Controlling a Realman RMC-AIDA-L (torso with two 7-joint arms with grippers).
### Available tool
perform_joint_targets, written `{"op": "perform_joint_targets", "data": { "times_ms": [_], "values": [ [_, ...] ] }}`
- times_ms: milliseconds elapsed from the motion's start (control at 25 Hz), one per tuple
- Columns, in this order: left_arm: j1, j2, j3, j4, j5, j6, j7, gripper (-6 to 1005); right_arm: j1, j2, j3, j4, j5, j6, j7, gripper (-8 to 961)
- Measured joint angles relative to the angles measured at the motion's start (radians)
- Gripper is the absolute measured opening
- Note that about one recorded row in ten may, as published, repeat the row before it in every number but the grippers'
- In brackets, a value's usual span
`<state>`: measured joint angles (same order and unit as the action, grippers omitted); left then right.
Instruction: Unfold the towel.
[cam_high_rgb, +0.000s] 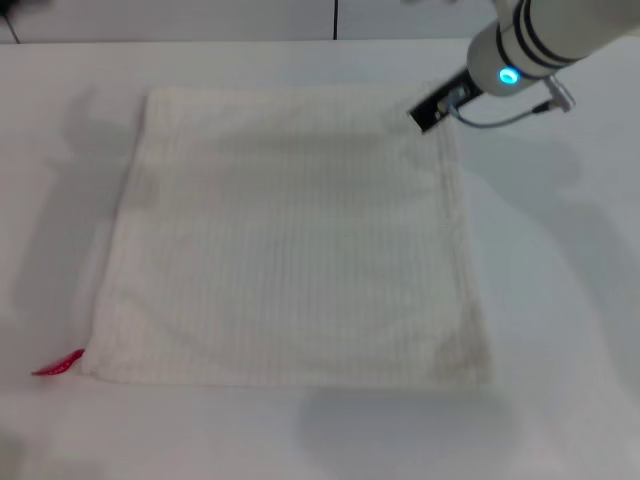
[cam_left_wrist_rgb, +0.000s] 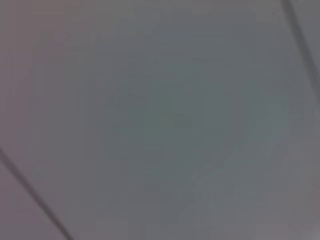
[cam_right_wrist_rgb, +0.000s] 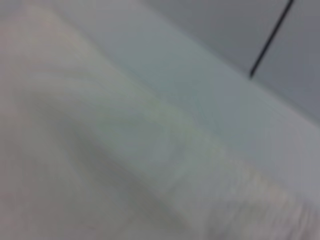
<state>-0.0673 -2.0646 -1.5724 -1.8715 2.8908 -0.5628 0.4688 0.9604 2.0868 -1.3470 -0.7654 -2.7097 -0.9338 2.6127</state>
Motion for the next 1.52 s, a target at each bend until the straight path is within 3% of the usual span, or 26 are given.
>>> {"op": "perform_joint_targets", "data": {
  "times_ms": [40,80,120,240,280,360,440,480,520,640,680,720,760,880,1000,1040,1080,1120,1200,1280,1520],
  "values": [
    [0.020,-0.001,-0.001,0.037,-0.001,0.138,-0.003,843,-0.030,-0.001,-0.029,-0.064,0.026,0.012,-0.006,-1],
    [0.058,-0.003,-0.001,0.127,-0.005,0.398,-0.021,843,-0.110,-0.002,-0.087,-0.198,0.092,0.061,-0.038,-1],
    [0.058,-0.003,-0.001,0.127,-0.005,0.398,-0.021,843,-0.110,-0.002,-0.087,-0.198,0.092,0.061,-0.038,-1],
    [0.095,-0.005,0.006,0.293,-0.025,0.730,-0.091,841,-0.252,0.003,-0.181,-0.387,0.228,0.209,-0.141,0],
    [0.106,-0.004,0.009,0.413,-0.043,0.907,-0.140,841,-0.353,0.006,-0.240,-0.473,0.358,0.338,-0.265,0],
    [0.107,-0.004,0.010,0.467,-0.050,0.981,-0.158,840,-0.392,0.007,-0.267,-0.494,0.420,0.395,-0.331,0],
    [0.109,-0.004,0.010,0.579,-0.062,1.120,-0.186,840,-0.479,0.007,-0.365,-0.523,0.579,0.563,-0.521,0],
    [0.106,-0.004,0.007,0.637,-0.066,1.175,-0.202,840,-0.537,0.007,-0.467,-0.538,0.708,0.717,-0.715,0],
    [0.100,-0.003,0.002,0.691,-0.069,1.225,-0.222,840,-0.537,0.007,-0.467,-0.538,0.708,0.717,-0.715,0],
    [0.069,-0.001,-0.017,0.849,-0.074,1.346,-0.300,840,-0.574,0.007,-0.585,-0.543,0.787,0.907,-0.858,0],
    [0.053,-0.001,-0.032,0.920,-0.075,1.405,-0.339,840,-0.574,0.006,-0.663,-0.523,0.777,1.045,-0.864,0],
    [0.042,-0.001,-0.042,0.962,-0.075,1.440,-0.359,840,-0.574,0.006,-0.663,-0.523,0.777,1.045,-0.864,0],
    [0.019,-0.001,-0.058,1.034,-0.075,1.496,-0.394,840,-0.567,0.006,-0.709,-0.504,0.752,1.131,-0.837,0],
    [-0.030,0.000,-0.091,1.167,-0.075,1.574,-0.456,840,-0.533,0.005,-0.837,-0.401,0.598,1.389,-0.663,0],
    [-0.045,0.001,-0.103,1.201,-0.075,1.583,-0.471,840,-0.507,-0.002,-0.888,-0.242,0.421,1.594,-0.359,-1],
    [-0.062,0.001,-0.119,1.243,-0.075,1.588,-0.481,840,-0.503,-0.002,-0.896,-0.150,0.345,1.703,-0.207,-1],
    [-0.088,0.001,-0.140,1.307,-0.073,1.606,-0.485,840,-0.503,0.001,-0.905,0.021,0.272,1.890,-0.006,-1],
    [-0.088,0.001,-0.140,1.307,-0.073,1.606,-0.485,840,-0.503,0.001,-0.905,0.021,0.272,1.890,-0.006,-1],
    [-0.093,0.002,-0.142,1.322,-0.072,1.613,-0.486,840,-0.516,0.004,-0.914,0.165,0.257,2.055,0.131,-1],
    [-0.103,0.001,-0.148,1.353,-0.073,1.625,-0.486,840,-0.583,0.006,-0.915,0.258,0.367,2.173,0.207,-1],
    [-0.155,-0.002,-0.216,1.493,-0.074,1.647,-0.487,840,-0.696,0.003,-0.902,0.294,0.555,2.267,0.235,3]
  ]
}}
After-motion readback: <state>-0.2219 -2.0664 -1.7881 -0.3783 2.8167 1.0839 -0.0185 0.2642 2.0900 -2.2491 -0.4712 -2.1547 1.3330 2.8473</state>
